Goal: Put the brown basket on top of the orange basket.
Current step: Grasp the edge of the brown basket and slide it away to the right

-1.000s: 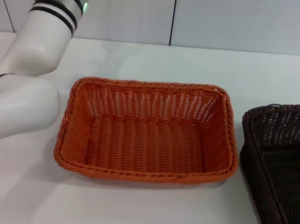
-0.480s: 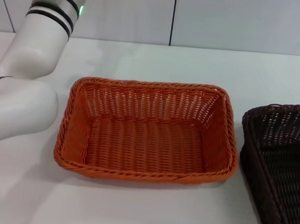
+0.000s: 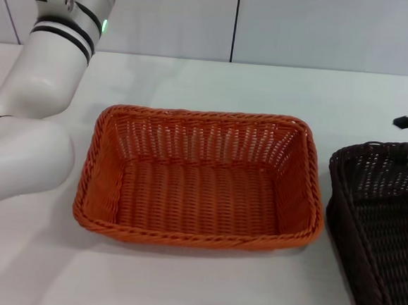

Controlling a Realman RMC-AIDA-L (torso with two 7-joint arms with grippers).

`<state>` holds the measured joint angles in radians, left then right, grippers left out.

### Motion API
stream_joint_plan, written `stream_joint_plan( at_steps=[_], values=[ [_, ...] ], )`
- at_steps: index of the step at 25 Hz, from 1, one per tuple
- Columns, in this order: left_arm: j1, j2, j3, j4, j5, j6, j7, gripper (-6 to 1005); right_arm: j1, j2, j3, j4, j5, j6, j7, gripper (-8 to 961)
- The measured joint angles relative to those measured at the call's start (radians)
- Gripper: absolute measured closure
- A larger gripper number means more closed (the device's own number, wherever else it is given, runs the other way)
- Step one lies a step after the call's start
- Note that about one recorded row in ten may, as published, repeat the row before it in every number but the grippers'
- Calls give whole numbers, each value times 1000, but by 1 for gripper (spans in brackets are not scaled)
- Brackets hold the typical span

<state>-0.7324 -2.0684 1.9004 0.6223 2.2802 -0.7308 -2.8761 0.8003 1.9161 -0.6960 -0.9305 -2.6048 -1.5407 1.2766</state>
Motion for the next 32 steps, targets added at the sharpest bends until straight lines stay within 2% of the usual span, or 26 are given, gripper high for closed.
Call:
stream_joint_plan(
  at_steps=[4,6,13,19,22,24,25,26,27,28,29,30,32],
  values=[
    [9,-1,5,7,-1,-8,0,137,6,3,-54,54,-6,63,-4,356],
    [10,-1,5,7,-1,-8,-1,138,15,-5,-80,112,-7,115,-10,357],
    [7,-1,5,7,-1,-9,-1,138,29,-14,-106,186,-7,152,-45,359],
    [-5,-1,3,-1,0,-9,-3,138,20,-14,-101,180,-1,141,-63,480],
    [-12,-1,-2,-11,0,-9,-3,137,16,-21,-103,180,-10,127,-61,496],
    [-16,-1,-3,-22,-1,-9,-3,137,8,-36,-93,179,-24,60,-56,506],
    [-16,-1,-3,-22,-1,-9,-3,137,8,-36,-93,179,-24,60,-56,512],
    [-18,-1,-3,-27,-1,-8,-3,137,5,-56,-77,179,-25,-7,-54,517],
    [-21,-1,-3,-33,-1,-8,-3,137,5,-56,-77,179,-25,-7,-54,522],
    [-24,-1,-2,-38,-1,-8,-3,137,3,-75,-48,179,-27,-76,-52,528],
    [-24,-1,-2,-38,-1,-8,-3,137,2,-84,-30,179,-28,-107,-51,533],
    [-25,-2,-1,-40,-1,-8,-3,138,2,-84,-30,179,-28,-107,-51,550],
    [-25,-2,2,-41,-1,-9,-3,138,-6,-101,5,172,-39,-161,-35,585]
  ],
)
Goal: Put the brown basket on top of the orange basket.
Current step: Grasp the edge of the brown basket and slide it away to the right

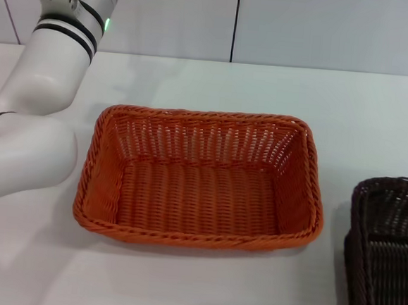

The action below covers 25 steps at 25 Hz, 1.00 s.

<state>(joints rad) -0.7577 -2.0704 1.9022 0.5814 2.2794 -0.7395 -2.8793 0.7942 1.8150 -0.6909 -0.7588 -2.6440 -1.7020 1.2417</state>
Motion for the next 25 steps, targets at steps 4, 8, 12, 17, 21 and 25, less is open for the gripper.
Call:
stream_joint_plan(
  at_steps=[4,8,12,17,21,25],
  values=[
    [-1,0,1,-7,0,-1,0,138,-5,-3,10,2,-49,-11,42,647],
    [-1,-1,1,-9,0,-1,0,138,-5,-3,6,14,-79,-10,69,701],
    [-3,-1,1,-9,0,-1,0,137,-2,-2,8,29,-108,-2,92,744],
    [-5,0,2,-11,0,-2,0,137,-4,-3,15,32,-113,-2,107,746],
    [-5,0,3,-18,1,-2,0,138,-5,-3,26,33,-113,0,108,748],
    [-5,0,3,-23,-1,-8,0,138,-6,2,38,30,-111,3,108,750]
  ],
)
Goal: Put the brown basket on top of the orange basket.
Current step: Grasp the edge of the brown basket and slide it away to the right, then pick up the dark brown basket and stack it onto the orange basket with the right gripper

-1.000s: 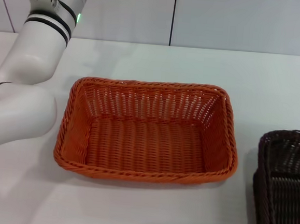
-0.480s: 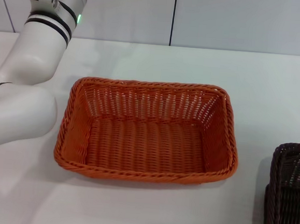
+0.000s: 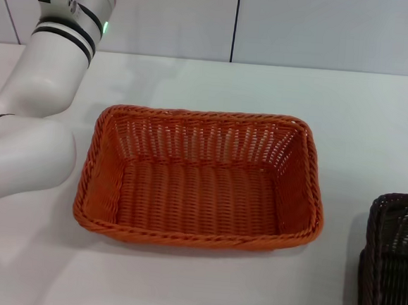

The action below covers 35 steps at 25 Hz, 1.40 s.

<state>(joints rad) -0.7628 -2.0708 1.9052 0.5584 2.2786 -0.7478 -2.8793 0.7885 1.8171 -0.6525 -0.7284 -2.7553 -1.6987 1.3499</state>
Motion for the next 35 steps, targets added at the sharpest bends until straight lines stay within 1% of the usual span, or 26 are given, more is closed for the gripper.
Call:
stream_joint_plan(
  at_steps=[7,13,14,15,16,20,21,22,23,24,25,26,27,29,33,34,35],
  values=[
    [0,0,0,0,2,-9,0,138,-2,1,33,-11,45,-26,-18,754],
    [0,0,0,-18,0,-31,0,137,-28,5,48,-88,107,-85,-37,756],
    [0,0,0,-21,-1,-35,0,137,-43,6,52,-123,151,-118,-50,760],
    [0,0,0,-23,-1,-37,0,137,-43,6,52,-123,151,-118,-50,763],
    [0,0,0,-23,-1,-37,0,137,-54,6,57,-150,184,-149,-59,767],
    [1,1,-4,-25,-1,-46,0,138,-64,6,78,-176,220,-196,-82,779],
    [1,1,-4,-25,-1,-46,0,138,-66,6,108,-189,238,-247,-107,779],
    [1,2,-5,-25,-1,-46,0,138,-66,6,108,-189,238,-247,-107,780],
    [1,2,-5,-25,-1,-46,0,138,-69,5,126,-197,249,-280,-121,780],
    [1,4,-10,-25,-1,-47,0,138,-81,4,164,-222,281,-338,-146,781],
    [1,4,-10,-25,-1,-47,0,138,-81,4,164,-222,281,-338,-146,781],
    [1,5,-11,-25,-1,-47,0,138,-98,3,188,-250,323,-382,-158,782],
    [1,5,-11,-25,-1,-47,0,138,-98,3,188,-250,323,-382,-158,782],
    [0,6,-12,-25,0,-47,0,137,-124,4,196,-276,386,-399,-162,783],
    [-1,6,-12,-25,4,-47,0,137,-145,6,202,-271,459,-411,-182,785],
    [-1,6,-12,-25,5,-47,0,137,-160,1,208,-244,515,-426,-202,784],
    [-1,6,-12,-25,5,-47,0,137,-160,1,208,-244,515,-426,-202,784]
  ],
)
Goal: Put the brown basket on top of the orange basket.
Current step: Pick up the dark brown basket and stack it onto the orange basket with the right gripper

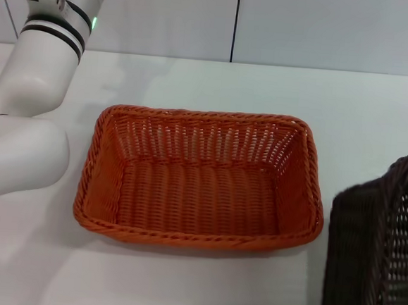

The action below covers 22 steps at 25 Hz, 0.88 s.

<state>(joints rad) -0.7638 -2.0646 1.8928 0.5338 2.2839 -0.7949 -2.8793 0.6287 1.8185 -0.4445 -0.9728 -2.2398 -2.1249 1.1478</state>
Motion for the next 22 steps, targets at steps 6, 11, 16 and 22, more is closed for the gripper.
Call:
stream_joint_plan(
  at_steps=[6,11,16,22],
  values=[
    [3,0,0,-1,1,0,0,138,-47,-35,4,139,175,-24,-65,781],
    [4,1,0,-1,1,0,0,138,-63,-29,4,238,252,-24,-114,778],
    [-6,5,-3,-12,3,0,0,138,-64,-25,13,350,301,-20,-154,775],
    [-22,6,-12,-41,5,0,1,138,-71,0,18,414,379,-16,-167,772]
  ],
)
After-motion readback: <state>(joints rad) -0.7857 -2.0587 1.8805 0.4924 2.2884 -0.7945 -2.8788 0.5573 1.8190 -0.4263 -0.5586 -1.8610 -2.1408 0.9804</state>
